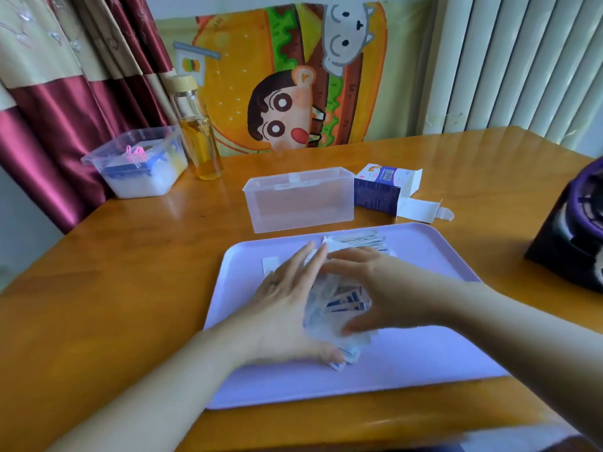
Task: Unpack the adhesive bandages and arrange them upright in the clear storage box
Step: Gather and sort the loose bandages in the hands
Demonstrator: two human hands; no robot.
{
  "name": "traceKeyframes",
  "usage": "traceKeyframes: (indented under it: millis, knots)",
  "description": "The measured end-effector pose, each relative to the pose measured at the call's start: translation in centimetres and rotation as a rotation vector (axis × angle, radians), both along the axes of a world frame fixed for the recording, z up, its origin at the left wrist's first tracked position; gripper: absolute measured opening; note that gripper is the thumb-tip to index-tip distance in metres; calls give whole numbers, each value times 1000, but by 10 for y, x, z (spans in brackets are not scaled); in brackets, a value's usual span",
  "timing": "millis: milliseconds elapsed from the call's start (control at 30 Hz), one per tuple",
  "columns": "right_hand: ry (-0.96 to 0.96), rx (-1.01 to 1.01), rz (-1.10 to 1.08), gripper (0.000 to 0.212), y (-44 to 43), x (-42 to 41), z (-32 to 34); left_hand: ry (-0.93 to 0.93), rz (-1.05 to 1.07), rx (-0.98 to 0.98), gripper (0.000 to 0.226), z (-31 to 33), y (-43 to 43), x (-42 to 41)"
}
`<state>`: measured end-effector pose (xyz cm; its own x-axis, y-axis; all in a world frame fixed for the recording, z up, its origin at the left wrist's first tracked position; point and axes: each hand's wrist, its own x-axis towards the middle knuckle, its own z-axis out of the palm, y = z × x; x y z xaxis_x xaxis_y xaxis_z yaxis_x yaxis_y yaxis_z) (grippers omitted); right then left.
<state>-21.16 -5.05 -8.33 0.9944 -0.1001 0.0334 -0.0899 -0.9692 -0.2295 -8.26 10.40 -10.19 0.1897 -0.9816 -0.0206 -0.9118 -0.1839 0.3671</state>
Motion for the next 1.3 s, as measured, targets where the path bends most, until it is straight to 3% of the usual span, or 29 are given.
traceKeyframes:
  millis: [100, 333, 633, 900, 1033, 1133, 1300]
  knots:
    - [-11, -52, -28, 82, 2, -3, -11, -57, 10, 9, 119, -13, 4, -9]
    - [-144, -93, -235, 42, -18, -5, -12, -156, 170, -159, 84, -27, -12, 0]
    - [-266, 105, -393, 9, -32, -12, -2, -71, 320, -259, 36, -21, -13, 11]
    - [-310, 394, -496, 29, -31, -9, 18, -21, 355, -128, 31, -8, 3, 33]
    - [-447, 524, -534, 29, -28, -2, 25, 2, 385, -294, 29, 5, -1, 30]
    - [-498, 672, -516, 25, -20, 2, 30, 232, 394, -429, 30, 22, -9, 16]
    - [-322, 1197, -398, 14, 1, 11, 16, 1246, 403, -393, 24, 40, -24, -15]
